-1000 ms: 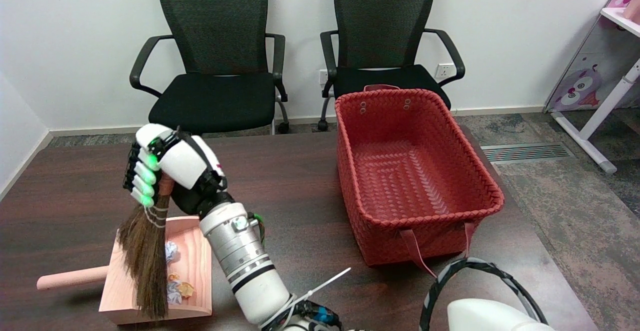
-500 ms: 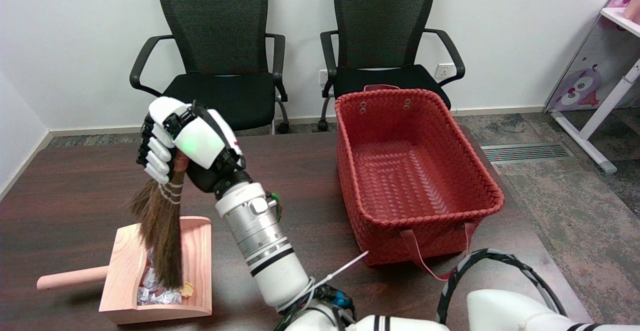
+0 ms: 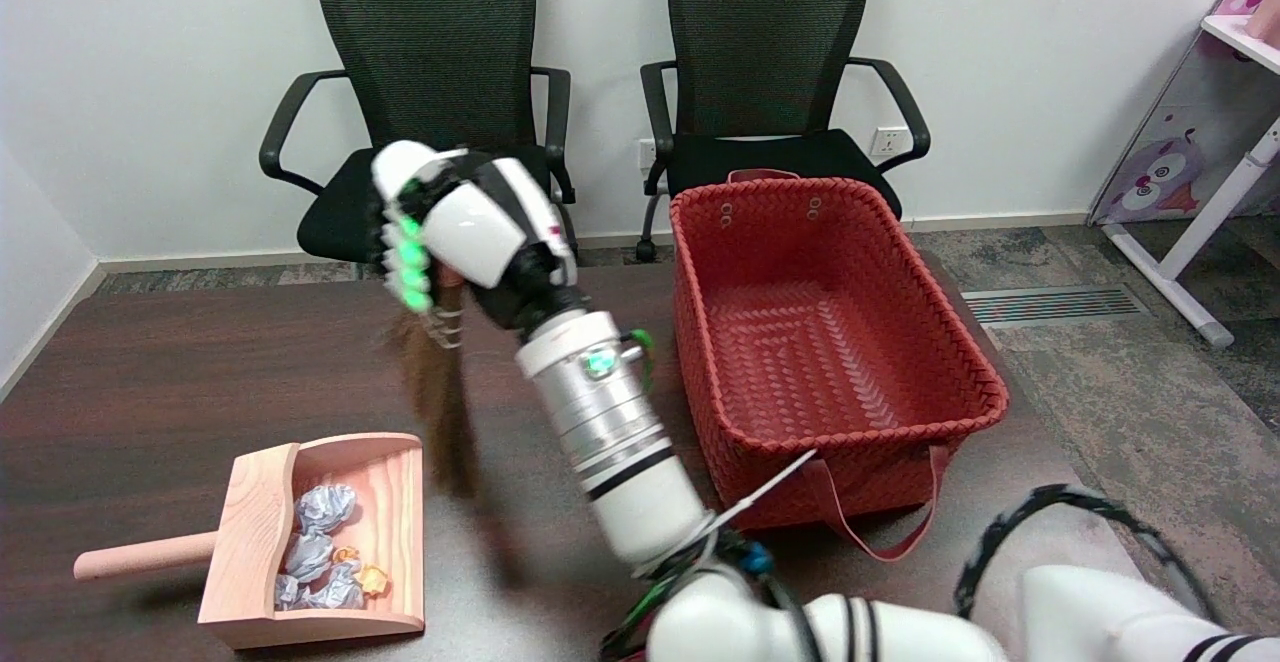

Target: Sweep the paper ball into the dustpan.

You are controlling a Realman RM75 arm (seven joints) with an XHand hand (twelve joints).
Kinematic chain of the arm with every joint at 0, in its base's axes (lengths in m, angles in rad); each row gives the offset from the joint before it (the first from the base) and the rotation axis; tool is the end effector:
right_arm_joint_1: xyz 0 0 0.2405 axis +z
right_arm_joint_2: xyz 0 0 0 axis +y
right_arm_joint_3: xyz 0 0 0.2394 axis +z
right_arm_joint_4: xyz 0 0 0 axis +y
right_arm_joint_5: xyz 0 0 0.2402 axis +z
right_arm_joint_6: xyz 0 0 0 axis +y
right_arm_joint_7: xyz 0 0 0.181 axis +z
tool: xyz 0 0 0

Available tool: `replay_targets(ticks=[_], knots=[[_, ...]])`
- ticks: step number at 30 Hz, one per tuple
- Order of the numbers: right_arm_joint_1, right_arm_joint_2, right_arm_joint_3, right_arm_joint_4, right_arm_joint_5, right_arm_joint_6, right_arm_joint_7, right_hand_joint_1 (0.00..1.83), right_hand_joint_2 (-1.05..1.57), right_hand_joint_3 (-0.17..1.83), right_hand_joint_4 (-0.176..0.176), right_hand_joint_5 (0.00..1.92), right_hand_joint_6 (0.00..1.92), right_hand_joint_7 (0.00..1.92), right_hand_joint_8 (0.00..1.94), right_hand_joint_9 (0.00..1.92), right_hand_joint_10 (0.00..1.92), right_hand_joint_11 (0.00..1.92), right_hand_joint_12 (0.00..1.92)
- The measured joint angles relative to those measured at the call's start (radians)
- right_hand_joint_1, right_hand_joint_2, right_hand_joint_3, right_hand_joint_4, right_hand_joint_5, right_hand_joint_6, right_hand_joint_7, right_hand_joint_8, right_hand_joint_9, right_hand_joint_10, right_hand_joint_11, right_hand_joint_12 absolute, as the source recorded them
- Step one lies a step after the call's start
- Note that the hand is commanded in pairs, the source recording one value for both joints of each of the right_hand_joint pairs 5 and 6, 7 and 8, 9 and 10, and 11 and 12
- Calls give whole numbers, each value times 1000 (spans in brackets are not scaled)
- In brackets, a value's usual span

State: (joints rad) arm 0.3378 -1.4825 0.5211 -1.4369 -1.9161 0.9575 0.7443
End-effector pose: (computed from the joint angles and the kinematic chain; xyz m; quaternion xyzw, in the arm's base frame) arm -0.1434 -0.3620 0.0297 0.5782 -0.4959 0.6115 0.2139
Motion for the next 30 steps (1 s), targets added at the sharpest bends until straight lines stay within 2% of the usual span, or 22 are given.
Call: replay_targets(ticks=[12, 20, 30], knots=[[-47, 237, 52, -205, 161, -19, -130, 532, 1388, 1387, 29, 1920, 1920, 1920, 1920, 1920, 1920, 1920, 1920], [-73, 322, 86, -266, 213, -22, -166, 534, 1379, 1404, 28, 1920, 1920, 1920, 1920, 1920, 1920, 1920, 1920], [-88, 376, 107, -301, 246, -23, -188, 535, 1373, 1413, 26, 1920, 1920, 1920, 1920, 1920, 1920, 1920, 1920]])
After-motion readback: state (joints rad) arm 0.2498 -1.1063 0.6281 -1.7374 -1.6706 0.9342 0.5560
